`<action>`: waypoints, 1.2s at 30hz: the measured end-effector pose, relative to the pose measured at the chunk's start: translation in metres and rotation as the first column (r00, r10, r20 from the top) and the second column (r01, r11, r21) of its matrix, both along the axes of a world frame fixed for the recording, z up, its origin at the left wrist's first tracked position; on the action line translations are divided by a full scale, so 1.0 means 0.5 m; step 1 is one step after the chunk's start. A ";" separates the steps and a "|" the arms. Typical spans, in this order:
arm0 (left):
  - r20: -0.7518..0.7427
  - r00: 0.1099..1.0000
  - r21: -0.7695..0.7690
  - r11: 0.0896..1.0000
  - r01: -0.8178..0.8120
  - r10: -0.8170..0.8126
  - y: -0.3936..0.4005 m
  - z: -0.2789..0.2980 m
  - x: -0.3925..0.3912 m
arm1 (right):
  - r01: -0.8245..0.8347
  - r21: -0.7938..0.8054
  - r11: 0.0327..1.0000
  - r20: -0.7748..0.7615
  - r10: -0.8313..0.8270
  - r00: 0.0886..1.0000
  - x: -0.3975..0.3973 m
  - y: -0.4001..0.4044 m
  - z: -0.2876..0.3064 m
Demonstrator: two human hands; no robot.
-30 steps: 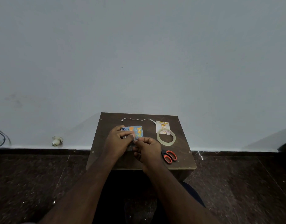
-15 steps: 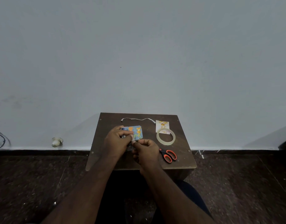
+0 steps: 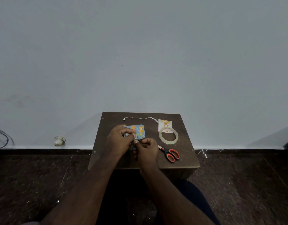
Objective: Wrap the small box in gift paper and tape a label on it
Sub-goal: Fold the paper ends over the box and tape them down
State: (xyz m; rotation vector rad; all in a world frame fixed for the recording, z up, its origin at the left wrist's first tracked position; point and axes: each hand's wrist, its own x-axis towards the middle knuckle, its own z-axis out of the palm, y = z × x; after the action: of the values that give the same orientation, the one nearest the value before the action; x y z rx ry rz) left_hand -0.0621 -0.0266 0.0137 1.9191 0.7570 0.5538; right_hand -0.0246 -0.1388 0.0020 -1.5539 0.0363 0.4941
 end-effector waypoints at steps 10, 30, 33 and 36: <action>-0.047 0.997 0.106 0.992 0.066 -0.061 0.008 0.012 -0.001 | -0.037 -0.108 0.993 0.075 0.045 0.996 0.014 -0.004 -0.008; 0.024 0.999 -0.397 0.918 -0.012 0.024 0.009 0.034 -0.029 | -0.125 0.091 0.988 -0.237 0.144 0.961 0.020 -0.032 0.032; 0.026 1.000 -0.301 0.954 0.007 0.001 0.003 0.032 -0.041 | -0.146 0.138 0.980 -0.290 0.181 0.940 0.021 -0.040 0.046; 0.077 0.995 -0.244 0.967 0.074 -0.056 -0.012 0.032 -0.047 | -0.207 0.130 0.970 -0.280 0.236 0.931 0.031 -0.048 0.051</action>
State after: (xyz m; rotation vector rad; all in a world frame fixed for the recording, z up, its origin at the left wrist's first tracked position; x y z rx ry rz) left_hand -0.0856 -0.0327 0.0295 1.6795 0.6823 0.4599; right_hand -0.0091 -0.1627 0.0274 -1.3834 0.0638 0.8918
